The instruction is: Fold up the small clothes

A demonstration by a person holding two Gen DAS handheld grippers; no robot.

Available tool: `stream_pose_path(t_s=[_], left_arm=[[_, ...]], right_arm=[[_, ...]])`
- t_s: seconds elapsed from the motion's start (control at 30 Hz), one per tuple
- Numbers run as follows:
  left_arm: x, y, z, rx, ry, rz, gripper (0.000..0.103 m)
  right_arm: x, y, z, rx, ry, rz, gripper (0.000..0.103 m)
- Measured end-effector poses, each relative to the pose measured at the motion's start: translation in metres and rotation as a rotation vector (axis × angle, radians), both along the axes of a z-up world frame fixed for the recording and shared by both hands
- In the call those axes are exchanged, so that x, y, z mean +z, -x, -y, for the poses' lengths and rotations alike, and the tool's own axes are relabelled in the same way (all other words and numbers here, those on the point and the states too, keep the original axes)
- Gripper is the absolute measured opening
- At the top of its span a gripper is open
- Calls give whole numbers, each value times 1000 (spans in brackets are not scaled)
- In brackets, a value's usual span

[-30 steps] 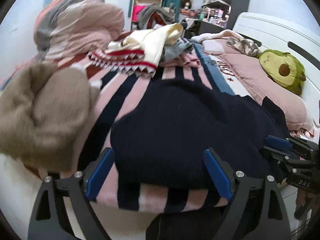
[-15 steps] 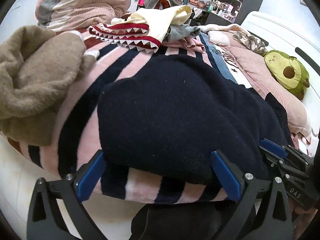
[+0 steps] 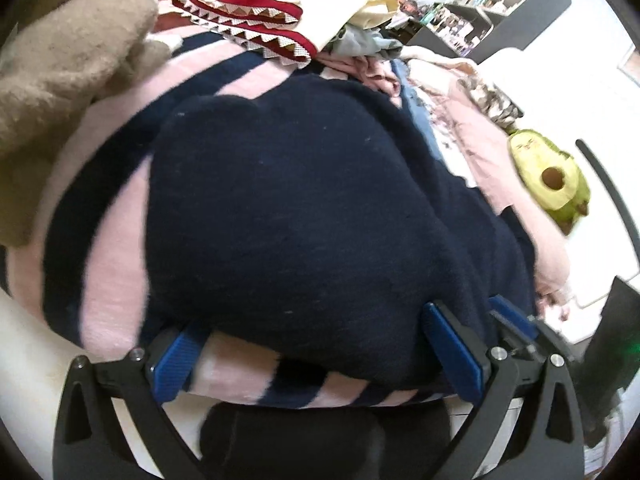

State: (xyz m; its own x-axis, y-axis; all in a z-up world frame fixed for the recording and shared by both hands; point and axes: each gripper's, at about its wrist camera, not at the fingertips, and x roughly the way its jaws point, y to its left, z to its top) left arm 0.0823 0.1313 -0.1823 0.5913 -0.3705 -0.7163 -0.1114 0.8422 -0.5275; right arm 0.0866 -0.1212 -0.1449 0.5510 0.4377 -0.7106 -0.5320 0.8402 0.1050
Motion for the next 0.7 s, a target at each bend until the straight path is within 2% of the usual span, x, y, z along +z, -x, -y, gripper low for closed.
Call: stream_pose_path(t_s=[0.13,0.17,0.2,0.23,0.3,0.37,0.43,0.5,0.6,0.7], left_arm=[[2,-2,6,5,110,51,100],[3,-3,6,21,121,62,98],[5,-4,4,36,127,76,92],[8,-5,2,56,121,92,82],[13,-9,-5,94,85,117,71],[13,-14,-13,115,83,124,59],[17,-18,-15,115,76,144,39],[27,-17,-11,83,42,186,29],[56,-14,10,10,-37,285,27],[77,-17,29,-56,-77,345,25]], right_arm=[[0,0,1,1,-2,0,30],[0,0,1,2,-1,0,30],[0,1,0,4,-2,0,30],[1,1,0,6,-3,0,30],[1,2,0,11,-7,-1,30],[1,3,-1,20,-7,0,27],[1,5,-3,30,-7,3,26],[1,6,-3,37,-9,5,22],[0,7,-5,46,-16,2,18],[0,8,-4,48,-25,-4,17]])
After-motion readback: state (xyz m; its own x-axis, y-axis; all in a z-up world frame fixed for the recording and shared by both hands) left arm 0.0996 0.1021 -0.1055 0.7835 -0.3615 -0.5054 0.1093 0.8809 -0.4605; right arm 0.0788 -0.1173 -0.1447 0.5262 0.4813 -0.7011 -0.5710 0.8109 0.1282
